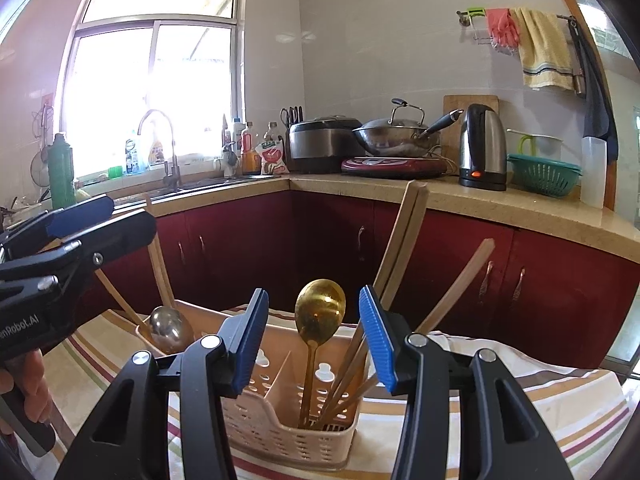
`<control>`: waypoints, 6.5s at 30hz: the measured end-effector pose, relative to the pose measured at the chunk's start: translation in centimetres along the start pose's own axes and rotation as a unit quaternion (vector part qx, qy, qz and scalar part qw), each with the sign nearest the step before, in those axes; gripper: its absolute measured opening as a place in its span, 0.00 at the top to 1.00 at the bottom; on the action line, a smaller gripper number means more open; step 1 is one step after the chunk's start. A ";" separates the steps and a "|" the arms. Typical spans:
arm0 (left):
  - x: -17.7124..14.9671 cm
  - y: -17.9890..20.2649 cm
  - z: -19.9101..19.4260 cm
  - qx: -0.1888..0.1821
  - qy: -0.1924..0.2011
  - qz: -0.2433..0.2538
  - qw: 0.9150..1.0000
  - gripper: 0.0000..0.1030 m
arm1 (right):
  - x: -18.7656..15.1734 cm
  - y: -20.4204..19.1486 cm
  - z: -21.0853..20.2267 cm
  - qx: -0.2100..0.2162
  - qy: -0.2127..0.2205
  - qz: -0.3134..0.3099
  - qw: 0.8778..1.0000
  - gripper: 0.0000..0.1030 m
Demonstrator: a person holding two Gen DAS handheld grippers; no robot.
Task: Organize utensils
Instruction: 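Lower the silver spoon into the caddy and open the left tool while the right tool releases the gold spoon, then move both open tools back down to the fork and white ceramic spoon on the cloth, then close the right tool on the silver fork while the left tool closes on the white ceramic spoon, then lift the white ceramic spoon with the left tool while the right tool lifts the fork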
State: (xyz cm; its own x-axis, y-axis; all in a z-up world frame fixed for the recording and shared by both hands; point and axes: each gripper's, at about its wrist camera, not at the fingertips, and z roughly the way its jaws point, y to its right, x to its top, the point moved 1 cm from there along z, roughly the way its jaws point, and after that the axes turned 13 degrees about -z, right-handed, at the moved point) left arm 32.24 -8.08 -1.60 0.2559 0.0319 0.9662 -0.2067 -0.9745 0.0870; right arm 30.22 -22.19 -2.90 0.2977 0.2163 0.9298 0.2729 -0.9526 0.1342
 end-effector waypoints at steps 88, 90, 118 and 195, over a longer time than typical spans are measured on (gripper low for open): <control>-19.0 -0.1 -4.8 0.059 -0.309 -0.110 0.943 0.22 | -15.2 -2.6 -5.1 0.047 -0.279 0.046 0.958 0.74; -19.3 0.3 -4.4 0.061 -0.314 -0.107 0.942 0.22 | -15.3 -2.3 -5.2 0.048 -0.277 0.049 0.958 0.74; -19.9 1.7 -4.0 0.043 -0.333 -0.075 0.939 0.52 | -15.5 -1.4 -5.8 0.050 -0.272 0.059 0.959 0.74; -13.0 -0.6 -9.8 0.008 -0.197 -0.122 0.973 0.61 | -10.5 -1.2 -11.6 0.011 -0.132 0.057 0.990 0.77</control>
State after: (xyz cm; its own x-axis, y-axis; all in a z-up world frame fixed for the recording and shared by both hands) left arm 19.74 -5.73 -11.83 0.6381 0.1777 0.7492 -0.0804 -0.9523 0.2943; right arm 16.20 -25.77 -8.82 0.5551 0.1588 0.8165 0.2424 -0.9699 0.0239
